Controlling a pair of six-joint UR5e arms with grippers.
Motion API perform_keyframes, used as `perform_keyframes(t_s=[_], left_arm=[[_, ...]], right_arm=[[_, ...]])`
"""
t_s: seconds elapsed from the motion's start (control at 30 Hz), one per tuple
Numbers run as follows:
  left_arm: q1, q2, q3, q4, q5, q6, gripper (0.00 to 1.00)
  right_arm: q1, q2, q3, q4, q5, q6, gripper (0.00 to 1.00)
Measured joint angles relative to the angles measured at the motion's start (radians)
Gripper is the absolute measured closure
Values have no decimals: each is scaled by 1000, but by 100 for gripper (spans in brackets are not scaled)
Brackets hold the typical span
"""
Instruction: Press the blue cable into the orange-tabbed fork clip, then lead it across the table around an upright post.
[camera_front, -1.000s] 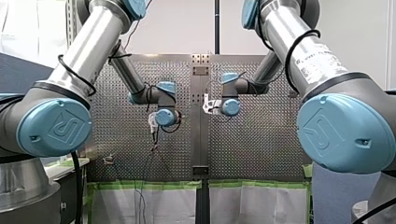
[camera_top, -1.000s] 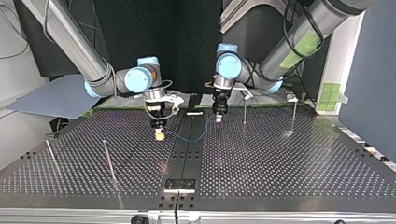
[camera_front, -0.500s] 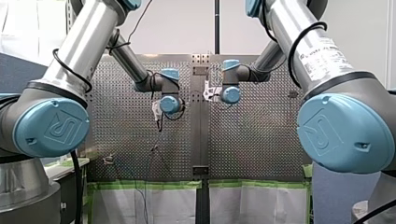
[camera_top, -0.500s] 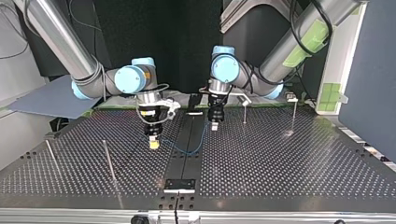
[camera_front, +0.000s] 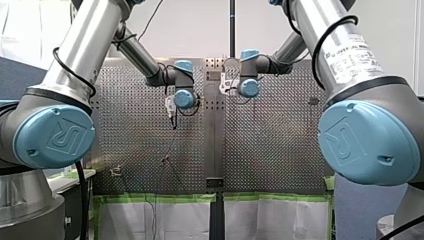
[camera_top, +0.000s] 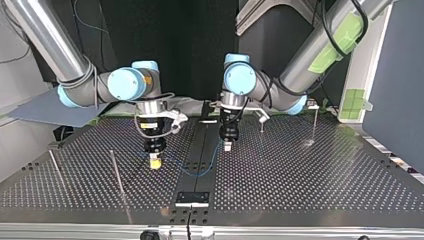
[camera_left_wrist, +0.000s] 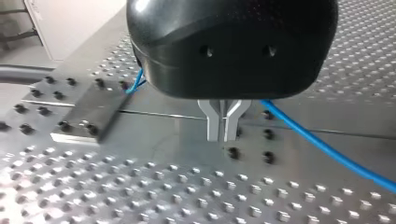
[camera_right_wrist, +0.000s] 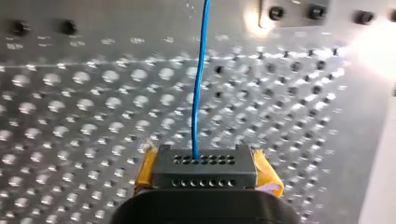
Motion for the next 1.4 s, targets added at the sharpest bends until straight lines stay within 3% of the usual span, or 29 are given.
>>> perform_keyframes(t_s=[0.5,0.9,1.4], left_arm=[[-7,19,82,-61,4,-3,100],[-11,19,182,-124,27,-10,100],[-22,18,264,-166,50,-25,100]], right_arm=[[-14,-50,-28,43,3,1,100],[-38,-81,-35,62,6,5,100],[-69,-117,-50,82,7,6,100]])
